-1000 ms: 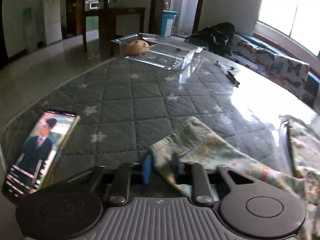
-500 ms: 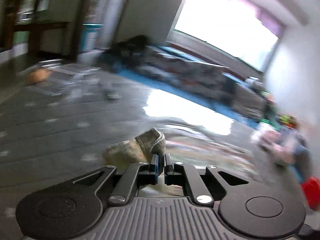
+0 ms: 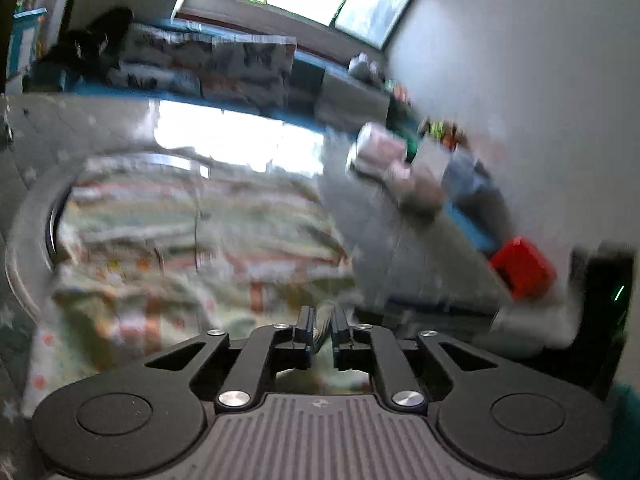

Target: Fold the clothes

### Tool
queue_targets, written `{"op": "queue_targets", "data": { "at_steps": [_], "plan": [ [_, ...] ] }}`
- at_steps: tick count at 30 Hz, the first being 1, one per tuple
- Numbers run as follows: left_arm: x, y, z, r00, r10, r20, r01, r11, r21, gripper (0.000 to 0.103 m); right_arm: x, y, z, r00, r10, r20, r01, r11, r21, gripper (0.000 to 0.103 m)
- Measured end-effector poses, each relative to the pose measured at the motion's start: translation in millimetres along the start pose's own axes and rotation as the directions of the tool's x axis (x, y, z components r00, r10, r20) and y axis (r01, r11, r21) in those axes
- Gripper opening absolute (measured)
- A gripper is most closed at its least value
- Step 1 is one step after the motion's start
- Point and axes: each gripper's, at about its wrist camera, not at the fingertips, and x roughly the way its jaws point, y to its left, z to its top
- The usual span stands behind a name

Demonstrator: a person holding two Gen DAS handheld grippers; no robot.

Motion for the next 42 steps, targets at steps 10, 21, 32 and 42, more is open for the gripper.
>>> {"op": "queue_targets", "data": {
  "at_steps": [10, 21, 32, 42],
  "plan": [
    [-22, 23, -18, 0.996, 0.089, -0.016, -0.089, 0.996, 0.028, 0.047, 21, 13, -1, 0.994, 0.089, -0.060, -0.088, 0.996, 0.018, 0.043],
    [-40, 75, -15, 0.960, 0.282, -0.004, -0.282, 0.960, -0.003, 0.051, 47, 38, -8, 0.986, 0.111, -0.124, -0.114, 0.993, -0.019, 0.021],
    [-29, 97, -14, 0.941, 0.337, -0.038, -0.338, 0.941, -0.005, 0.051, 19, 47, 25, 0.999, -0.002, 0.042, 0.008, 0.990, -0.141, 0.007],
    [-24, 97, -8, 0.931, 0.362, -0.047, -0.362, 0.932, -0.009, 0.051, 39, 37, 17, 1.000, 0.009, -0.023, -0.011, 0.994, -0.113, 0.013]
  ]
}}
